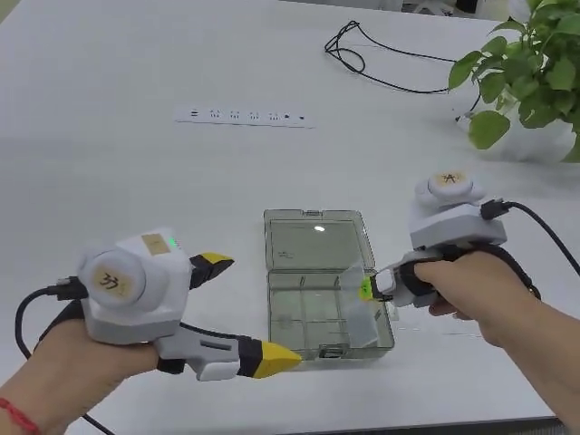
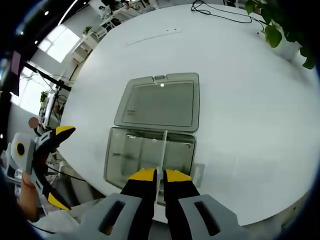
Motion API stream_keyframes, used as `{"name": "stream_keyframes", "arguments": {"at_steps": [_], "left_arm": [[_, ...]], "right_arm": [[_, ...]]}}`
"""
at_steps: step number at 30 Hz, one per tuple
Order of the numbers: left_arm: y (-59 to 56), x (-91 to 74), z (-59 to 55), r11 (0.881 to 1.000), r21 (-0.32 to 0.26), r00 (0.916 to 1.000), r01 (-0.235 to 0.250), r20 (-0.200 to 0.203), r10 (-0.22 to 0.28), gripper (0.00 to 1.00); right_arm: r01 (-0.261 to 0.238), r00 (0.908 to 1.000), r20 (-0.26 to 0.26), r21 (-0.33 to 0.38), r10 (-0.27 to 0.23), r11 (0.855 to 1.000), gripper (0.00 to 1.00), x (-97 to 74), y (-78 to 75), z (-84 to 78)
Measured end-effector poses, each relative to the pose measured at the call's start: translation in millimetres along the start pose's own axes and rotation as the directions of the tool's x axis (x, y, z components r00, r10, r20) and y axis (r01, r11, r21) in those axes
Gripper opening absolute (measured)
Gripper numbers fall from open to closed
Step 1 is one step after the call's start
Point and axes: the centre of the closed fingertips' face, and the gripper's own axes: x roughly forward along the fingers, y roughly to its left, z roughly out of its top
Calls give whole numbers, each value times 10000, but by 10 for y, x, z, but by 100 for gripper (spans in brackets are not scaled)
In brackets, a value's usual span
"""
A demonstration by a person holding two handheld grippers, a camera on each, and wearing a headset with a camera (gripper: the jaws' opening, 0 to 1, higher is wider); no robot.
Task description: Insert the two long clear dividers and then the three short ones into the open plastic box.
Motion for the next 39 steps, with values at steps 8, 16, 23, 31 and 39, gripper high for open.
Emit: {"name": "stream_keyframes", "arguments": {"at_steps": [8,16,23,31,39], "left_arm": [[9,-10,31,10000,-3,9999,-56,92,56,96],[19,-11,41,9999,-82,9998,-70,169,72,95],[12,-6,41,9999,-120,9998,-50,188,53,95],[-4,-1,56,9999,-138,9997,11,235,-7,94],[-4,3,51,9999,-138,9998,31,203,-28,94]], "right_arm": [[9,10000,-41,18,-9,10000,6,21,11,13],[-24,10000,-57,132,25,9999,6,32,-5,27],[-89,9999,146,432,83,9990,6,-8,26,8],[-39,9994,352,603,17,9982,6,-17,11,-15],[-11,9995,317,464,-4,9989,6,14,-14,12]]}}
